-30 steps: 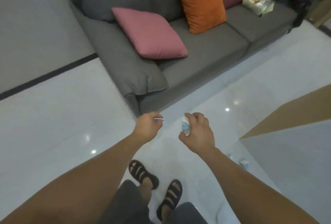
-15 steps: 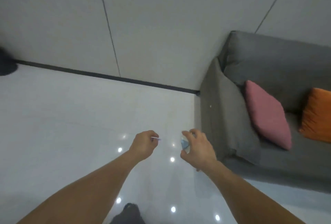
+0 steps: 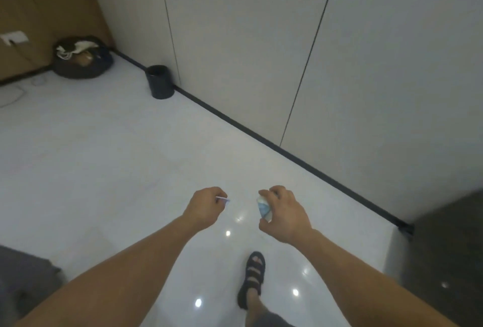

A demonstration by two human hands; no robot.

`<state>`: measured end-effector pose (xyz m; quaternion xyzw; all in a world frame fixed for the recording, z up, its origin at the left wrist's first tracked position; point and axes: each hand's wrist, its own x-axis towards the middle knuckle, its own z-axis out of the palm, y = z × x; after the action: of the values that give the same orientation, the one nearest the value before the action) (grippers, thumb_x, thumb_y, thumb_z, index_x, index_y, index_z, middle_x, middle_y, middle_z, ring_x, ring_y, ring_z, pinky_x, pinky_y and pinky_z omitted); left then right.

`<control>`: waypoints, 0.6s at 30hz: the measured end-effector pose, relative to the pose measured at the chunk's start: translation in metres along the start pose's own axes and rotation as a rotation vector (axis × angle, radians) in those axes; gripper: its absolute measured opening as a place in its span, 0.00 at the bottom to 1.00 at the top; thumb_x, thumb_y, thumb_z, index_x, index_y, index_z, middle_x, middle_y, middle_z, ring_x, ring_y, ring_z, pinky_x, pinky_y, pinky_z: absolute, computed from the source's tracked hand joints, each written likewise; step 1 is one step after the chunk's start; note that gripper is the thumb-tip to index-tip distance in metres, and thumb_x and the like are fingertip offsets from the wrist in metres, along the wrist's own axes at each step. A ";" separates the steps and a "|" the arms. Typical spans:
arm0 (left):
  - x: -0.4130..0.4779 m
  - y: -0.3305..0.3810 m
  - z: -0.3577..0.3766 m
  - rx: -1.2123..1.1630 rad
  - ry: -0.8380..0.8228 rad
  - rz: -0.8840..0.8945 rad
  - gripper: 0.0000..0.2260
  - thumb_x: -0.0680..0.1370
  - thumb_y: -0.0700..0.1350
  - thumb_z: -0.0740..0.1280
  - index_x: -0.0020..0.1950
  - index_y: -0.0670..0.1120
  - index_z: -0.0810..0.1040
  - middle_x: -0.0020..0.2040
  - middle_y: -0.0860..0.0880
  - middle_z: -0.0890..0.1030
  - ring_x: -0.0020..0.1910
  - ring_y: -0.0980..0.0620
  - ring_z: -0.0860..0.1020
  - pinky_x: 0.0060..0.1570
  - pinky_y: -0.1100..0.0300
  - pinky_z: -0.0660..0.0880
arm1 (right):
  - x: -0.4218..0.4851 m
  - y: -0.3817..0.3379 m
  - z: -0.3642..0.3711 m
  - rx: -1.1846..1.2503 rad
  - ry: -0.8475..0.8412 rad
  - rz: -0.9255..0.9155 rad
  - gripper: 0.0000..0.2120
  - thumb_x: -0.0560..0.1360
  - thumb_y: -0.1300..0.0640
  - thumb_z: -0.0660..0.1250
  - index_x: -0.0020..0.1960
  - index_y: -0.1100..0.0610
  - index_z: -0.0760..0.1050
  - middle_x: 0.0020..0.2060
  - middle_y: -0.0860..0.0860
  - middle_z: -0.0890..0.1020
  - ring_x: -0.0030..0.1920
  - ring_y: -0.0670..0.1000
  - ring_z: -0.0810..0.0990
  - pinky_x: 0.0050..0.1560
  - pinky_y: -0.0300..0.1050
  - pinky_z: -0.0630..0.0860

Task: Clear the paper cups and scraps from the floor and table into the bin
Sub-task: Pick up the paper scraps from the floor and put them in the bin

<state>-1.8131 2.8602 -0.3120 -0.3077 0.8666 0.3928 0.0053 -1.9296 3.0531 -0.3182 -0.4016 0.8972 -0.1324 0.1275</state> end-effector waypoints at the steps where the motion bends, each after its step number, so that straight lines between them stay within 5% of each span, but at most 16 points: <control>1: 0.017 -0.003 -0.010 0.011 0.022 -0.017 0.05 0.77 0.45 0.66 0.49 0.46 0.81 0.43 0.50 0.79 0.41 0.53 0.76 0.39 0.64 0.70 | 0.025 -0.002 -0.001 -0.001 -0.005 -0.025 0.34 0.70 0.45 0.69 0.74 0.47 0.63 0.68 0.50 0.65 0.65 0.53 0.66 0.59 0.45 0.72; 10: 0.136 -0.021 -0.102 -0.009 0.205 -0.208 0.07 0.77 0.47 0.67 0.52 0.47 0.81 0.47 0.49 0.81 0.45 0.50 0.78 0.45 0.60 0.74 | 0.239 -0.035 -0.028 -0.014 -0.087 -0.235 0.33 0.69 0.48 0.67 0.73 0.46 0.63 0.66 0.48 0.65 0.65 0.52 0.66 0.57 0.44 0.72; 18: 0.234 -0.071 -0.182 -0.100 0.334 -0.312 0.06 0.77 0.46 0.67 0.51 0.47 0.81 0.44 0.50 0.80 0.41 0.54 0.75 0.39 0.65 0.69 | 0.393 -0.109 -0.032 -0.044 -0.119 -0.406 0.33 0.69 0.48 0.67 0.73 0.47 0.64 0.66 0.48 0.66 0.65 0.51 0.66 0.57 0.44 0.74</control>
<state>-1.9220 2.5765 -0.2929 -0.4984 0.7769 0.3734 -0.0927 -2.1192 2.6908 -0.2991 -0.5840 0.7914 -0.1120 0.1420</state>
